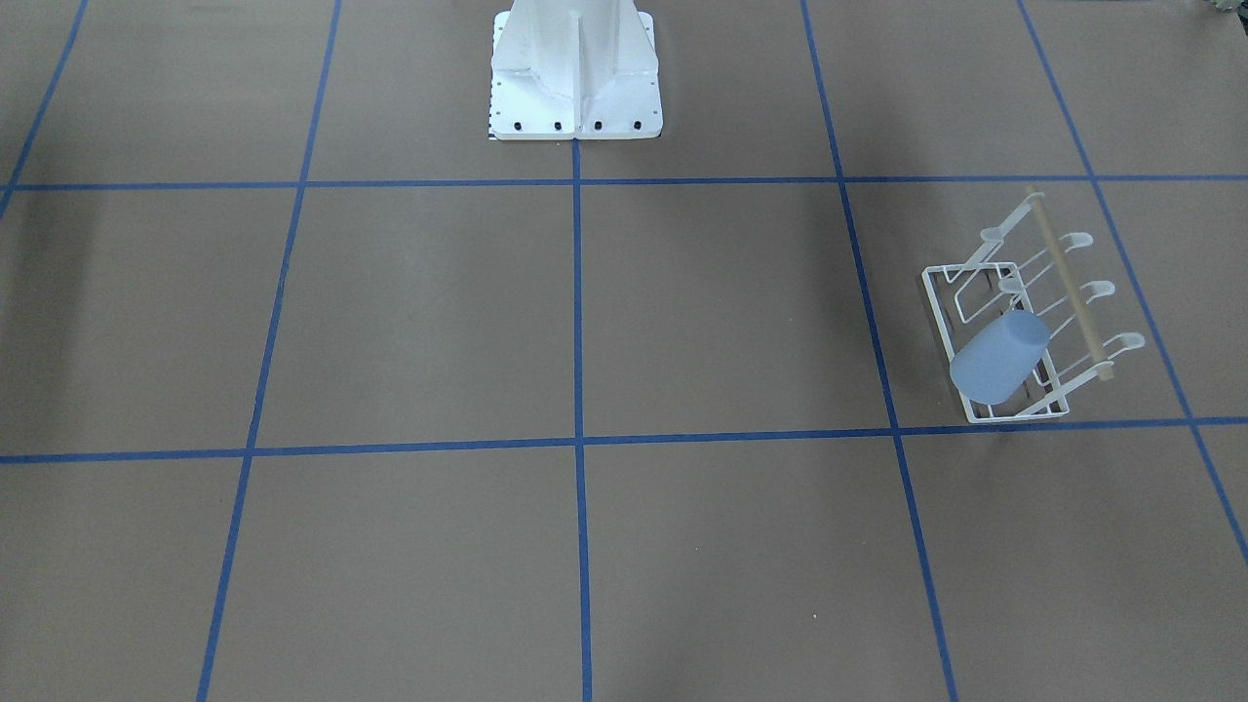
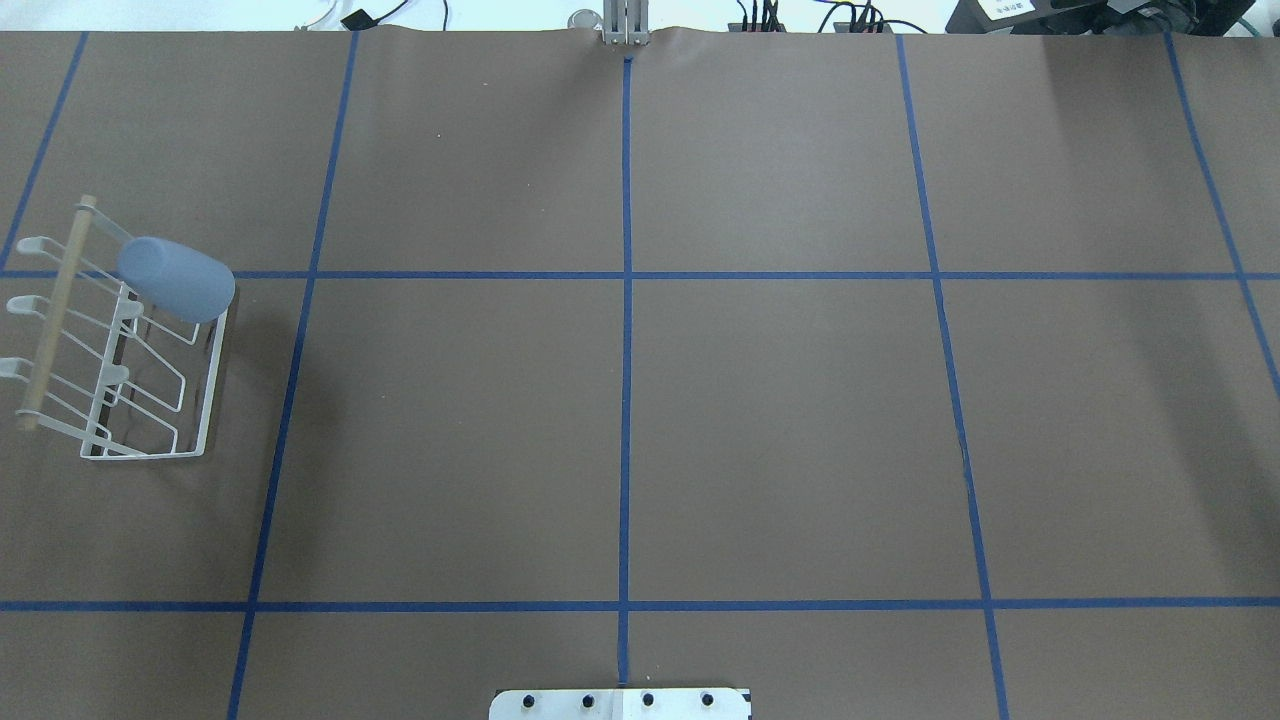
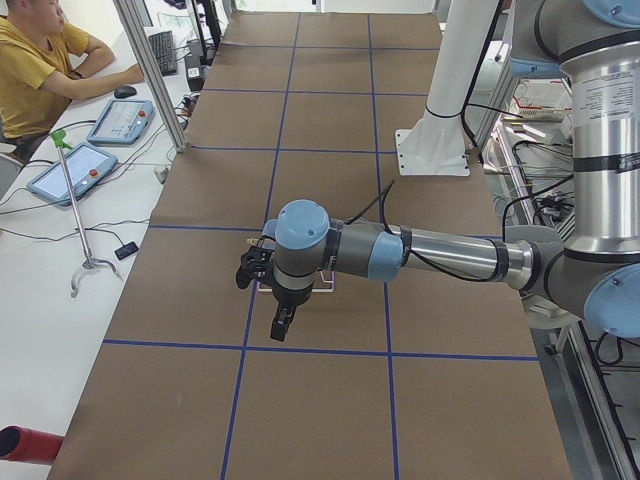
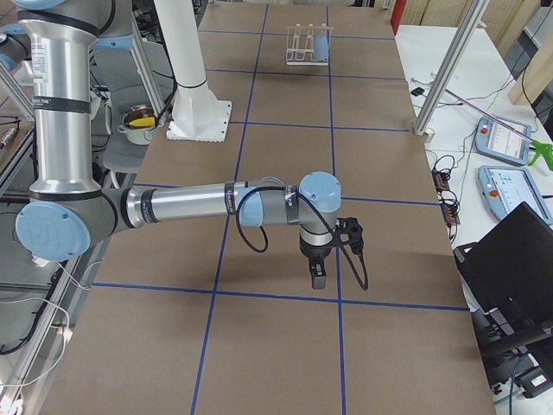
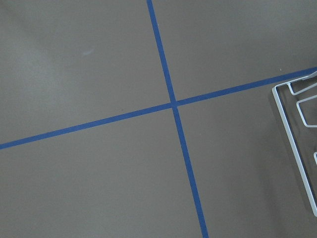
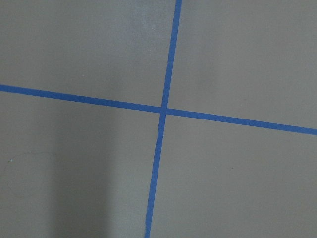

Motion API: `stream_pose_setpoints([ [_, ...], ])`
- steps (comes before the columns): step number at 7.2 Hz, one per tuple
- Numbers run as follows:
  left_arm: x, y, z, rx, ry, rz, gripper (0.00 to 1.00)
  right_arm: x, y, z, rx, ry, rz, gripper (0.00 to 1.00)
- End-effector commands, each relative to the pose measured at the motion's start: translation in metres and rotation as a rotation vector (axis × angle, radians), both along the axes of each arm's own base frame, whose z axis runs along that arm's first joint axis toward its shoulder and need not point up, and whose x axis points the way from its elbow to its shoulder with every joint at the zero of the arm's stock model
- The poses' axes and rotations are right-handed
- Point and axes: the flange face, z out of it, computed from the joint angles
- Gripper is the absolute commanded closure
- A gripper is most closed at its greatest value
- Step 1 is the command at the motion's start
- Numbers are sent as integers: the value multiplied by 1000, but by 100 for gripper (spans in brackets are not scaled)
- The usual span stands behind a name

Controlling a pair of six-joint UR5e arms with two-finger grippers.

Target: Hang cup on cup holder

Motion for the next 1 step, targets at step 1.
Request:
stream_pose_setpoints([
  [1,0,0,0,-1,1,-1,1,0,0,0,0,1,0,0],
])
